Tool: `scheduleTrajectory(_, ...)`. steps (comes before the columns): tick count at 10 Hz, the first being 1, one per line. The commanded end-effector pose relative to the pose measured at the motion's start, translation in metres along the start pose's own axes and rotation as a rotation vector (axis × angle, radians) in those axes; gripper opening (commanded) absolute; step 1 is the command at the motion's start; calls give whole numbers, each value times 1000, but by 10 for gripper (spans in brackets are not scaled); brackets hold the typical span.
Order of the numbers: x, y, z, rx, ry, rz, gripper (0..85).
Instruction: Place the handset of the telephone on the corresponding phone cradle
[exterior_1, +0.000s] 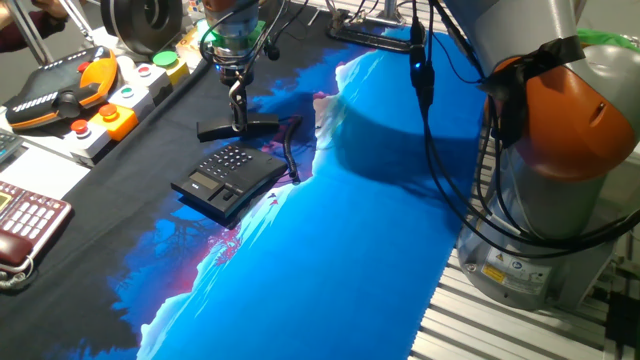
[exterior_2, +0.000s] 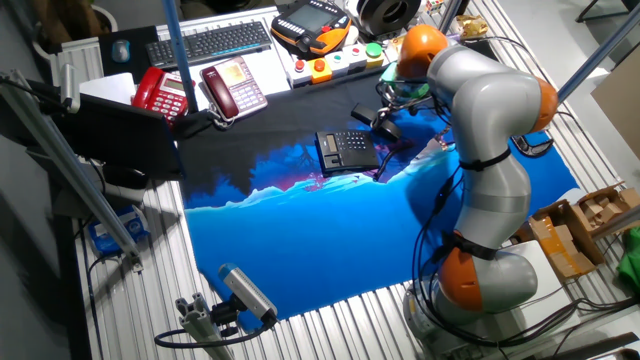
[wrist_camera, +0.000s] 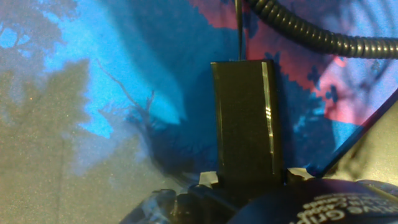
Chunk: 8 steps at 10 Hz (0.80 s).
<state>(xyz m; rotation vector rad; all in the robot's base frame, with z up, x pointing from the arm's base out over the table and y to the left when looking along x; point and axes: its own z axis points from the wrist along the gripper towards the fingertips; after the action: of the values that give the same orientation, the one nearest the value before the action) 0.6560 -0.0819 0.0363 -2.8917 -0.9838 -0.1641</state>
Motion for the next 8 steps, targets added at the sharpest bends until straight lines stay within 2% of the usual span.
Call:
scheduleTrajectory(1,0,0,1,5,5,-3,513)
scheduleTrajectory(2,0,0,1,6,8,-13,440)
scheduleTrajectory(3,0,-1,0,5,9,-30,417)
scheduleTrajectory(4,0,-1,0,1,17,-41,330)
scheduleTrajectory(5,0,-1,-2,-5,26,-54,210)
scheduleTrajectory(6,0,-2,-4,-9,35,-63,40)
scheduleTrajectory(8,0,-5,-13,-7,55,-82,20)
